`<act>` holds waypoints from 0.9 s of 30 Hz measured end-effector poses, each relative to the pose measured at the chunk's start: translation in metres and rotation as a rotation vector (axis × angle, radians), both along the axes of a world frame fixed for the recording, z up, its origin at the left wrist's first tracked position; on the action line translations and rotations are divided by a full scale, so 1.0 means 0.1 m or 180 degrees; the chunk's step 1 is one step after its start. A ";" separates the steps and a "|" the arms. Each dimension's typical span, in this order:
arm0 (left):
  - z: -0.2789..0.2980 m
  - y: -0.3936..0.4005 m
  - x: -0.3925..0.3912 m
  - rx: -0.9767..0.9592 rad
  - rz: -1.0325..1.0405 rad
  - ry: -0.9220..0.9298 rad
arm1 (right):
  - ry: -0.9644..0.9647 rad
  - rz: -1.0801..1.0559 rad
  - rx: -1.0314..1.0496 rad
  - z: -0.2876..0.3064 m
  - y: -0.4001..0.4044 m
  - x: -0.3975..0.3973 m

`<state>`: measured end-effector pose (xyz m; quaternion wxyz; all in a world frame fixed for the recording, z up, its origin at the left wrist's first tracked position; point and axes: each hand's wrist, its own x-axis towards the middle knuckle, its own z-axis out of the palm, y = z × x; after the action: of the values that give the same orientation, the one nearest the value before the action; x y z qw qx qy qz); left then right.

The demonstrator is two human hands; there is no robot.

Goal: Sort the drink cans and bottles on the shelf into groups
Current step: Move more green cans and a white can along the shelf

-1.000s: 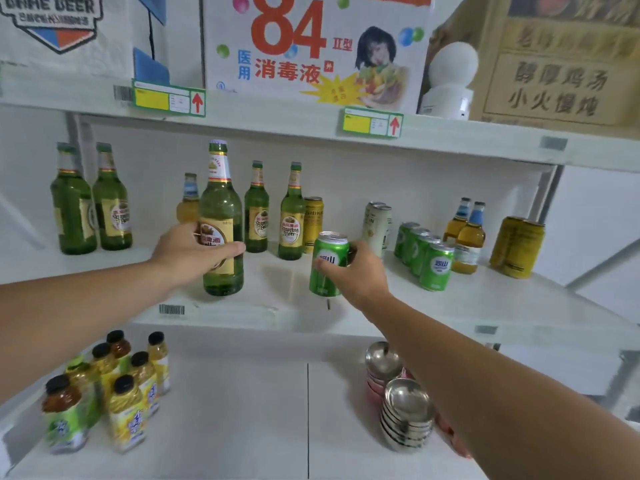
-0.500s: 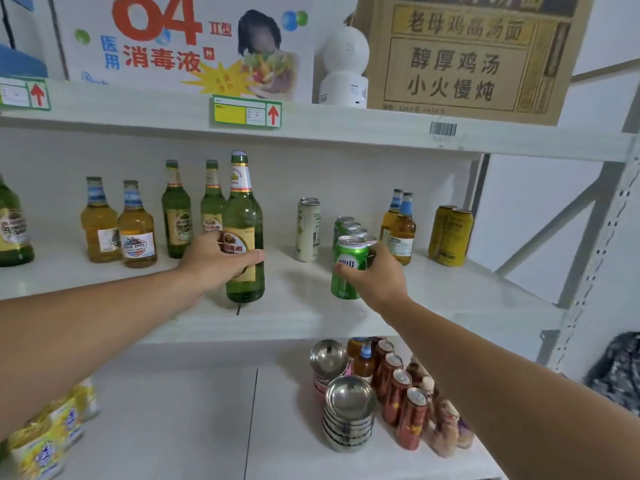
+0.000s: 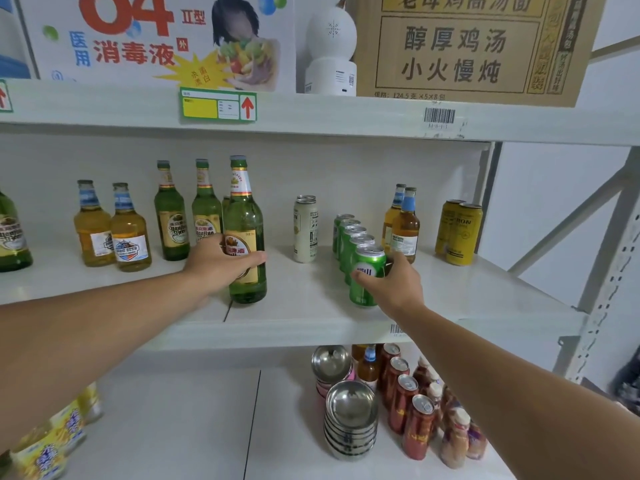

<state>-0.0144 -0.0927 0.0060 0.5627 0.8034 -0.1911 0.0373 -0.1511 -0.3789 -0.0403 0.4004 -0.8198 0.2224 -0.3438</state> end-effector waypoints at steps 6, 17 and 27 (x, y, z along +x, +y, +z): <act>0.03 0.03 0.14 0.0054 -0.0073 -0.0052 | -0.0064 -0.0031 0.0134 -0.05 -0.01 0.02; -0.06 0.11 0.49 0.0232 -0.0106 0.0019 | -0.0074 -0.0417 -0.0447 0.20 0.21 -0.14; 0.00 0.05 0.72 0.0232 -0.0216 0.0104 | 0.0367 0.0381 -0.1754 0.55 0.93 0.22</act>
<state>0.0576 -0.0877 0.0058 0.5371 0.8169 -0.2103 -0.0019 -0.1292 -0.2864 0.0146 0.1687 -0.9276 0.0942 -0.3198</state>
